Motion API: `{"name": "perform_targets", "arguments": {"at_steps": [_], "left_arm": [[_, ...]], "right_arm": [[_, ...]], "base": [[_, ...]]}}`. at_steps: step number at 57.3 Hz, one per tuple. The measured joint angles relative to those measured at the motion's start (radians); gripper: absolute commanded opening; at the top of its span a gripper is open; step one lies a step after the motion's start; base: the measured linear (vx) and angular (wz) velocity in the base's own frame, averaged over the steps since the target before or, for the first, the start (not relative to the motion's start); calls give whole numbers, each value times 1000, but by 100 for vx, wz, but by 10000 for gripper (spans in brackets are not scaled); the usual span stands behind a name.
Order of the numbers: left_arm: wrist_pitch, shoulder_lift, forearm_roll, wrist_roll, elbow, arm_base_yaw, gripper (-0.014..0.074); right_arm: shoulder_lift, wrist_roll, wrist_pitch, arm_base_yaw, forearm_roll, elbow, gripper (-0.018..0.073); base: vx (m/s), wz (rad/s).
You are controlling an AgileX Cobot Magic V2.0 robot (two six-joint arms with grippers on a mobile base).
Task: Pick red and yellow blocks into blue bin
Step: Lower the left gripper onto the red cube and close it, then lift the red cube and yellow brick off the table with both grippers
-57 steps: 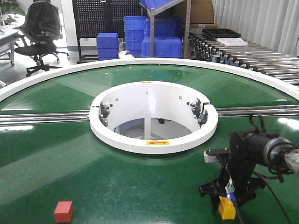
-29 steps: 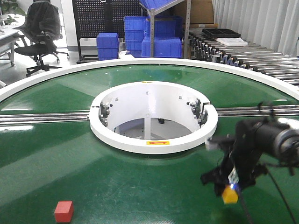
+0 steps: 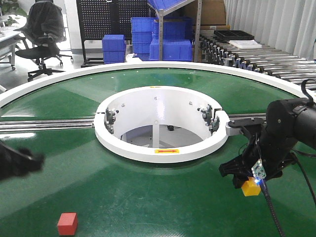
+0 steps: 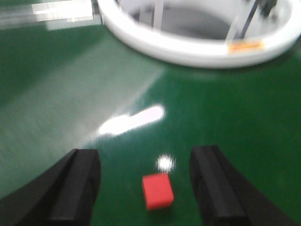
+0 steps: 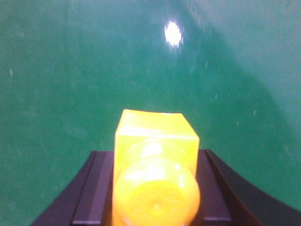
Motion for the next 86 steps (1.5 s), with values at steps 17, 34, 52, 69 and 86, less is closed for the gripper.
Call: {"name": "perform_targets", "arguments": {"at_steps": [17, 34, 52, 69, 86], "left_arm": [[3, 268, 3, 0, 0, -72, 536], [-12, 400, 3, 0, 0, -83, 536], [-57, 442, 3, -1, -57, -83, 536], [-28, 522, 5, -1, -138, -83, 536], [-49, 544, 8, -1, -150, -83, 536]], "right_arm": [[0, 0, 24, 0, 2, 1, -11], [0, 0, 38, 0, 10, 1, -11], [0, 0, 43, 0, 10, 1, -11], [0, 0, 49, 0, 5, 1, -11], [0, 0, 51, 0, 5, 1, -11]], "base": [[0, 0], [0, 0], [0, 0], [0, 0], [0, 0]]}}
